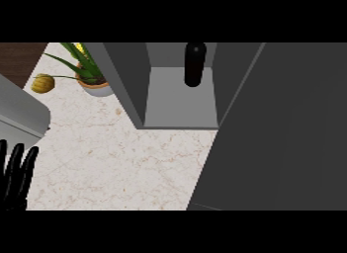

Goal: Pick up the wine, place it into the cabinet and close the cabinet

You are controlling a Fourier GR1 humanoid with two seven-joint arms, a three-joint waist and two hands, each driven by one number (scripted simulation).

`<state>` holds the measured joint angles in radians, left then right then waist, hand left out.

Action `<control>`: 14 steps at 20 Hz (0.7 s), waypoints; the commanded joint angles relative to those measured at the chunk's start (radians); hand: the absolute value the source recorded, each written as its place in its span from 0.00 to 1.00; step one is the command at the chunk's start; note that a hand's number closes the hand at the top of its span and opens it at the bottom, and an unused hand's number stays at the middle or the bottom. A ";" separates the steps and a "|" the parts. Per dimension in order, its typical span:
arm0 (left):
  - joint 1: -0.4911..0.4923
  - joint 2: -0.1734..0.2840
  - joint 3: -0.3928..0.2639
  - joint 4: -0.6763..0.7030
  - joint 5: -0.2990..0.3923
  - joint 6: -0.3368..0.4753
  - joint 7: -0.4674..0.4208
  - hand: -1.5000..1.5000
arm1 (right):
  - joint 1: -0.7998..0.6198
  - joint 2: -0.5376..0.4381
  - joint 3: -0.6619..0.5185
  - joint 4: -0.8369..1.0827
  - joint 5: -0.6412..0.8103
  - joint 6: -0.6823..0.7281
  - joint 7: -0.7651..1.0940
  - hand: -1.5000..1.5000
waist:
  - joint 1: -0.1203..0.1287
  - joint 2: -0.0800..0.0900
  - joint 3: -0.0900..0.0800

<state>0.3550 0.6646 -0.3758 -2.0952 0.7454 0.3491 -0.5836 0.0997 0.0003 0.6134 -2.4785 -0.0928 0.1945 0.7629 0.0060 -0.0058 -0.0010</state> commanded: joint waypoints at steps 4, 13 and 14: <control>0.020 0.075 0.178 0.026 0.102 -0.109 0.054 0.00 | -0.083 0.000 0.284 -0.063 0.149 -0.159 0.037 1.00 | -0.005 -0.001 -0.001; 0.109 0.108 0.290 0.056 0.140 -0.249 0.031 0.00 | -0.155 -0.003 0.370 0.067 0.216 -0.338 -0.061 1.00 | 0.013 -0.006 -0.002; 0.105 0.092 0.267 0.063 0.126 -0.255 0.021 0.00 | -0.183 -0.003 0.402 0.024 0.229 -0.356 -0.019 1.00 | 0.007 -0.008 -0.003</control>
<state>0.4275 0.7541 -0.1273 -2.0389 0.8724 0.1433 -0.5481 0.0083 -0.0483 0.7994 -2.4420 0.0480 -0.0854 0.7232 0.0082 -0.0108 -0.0031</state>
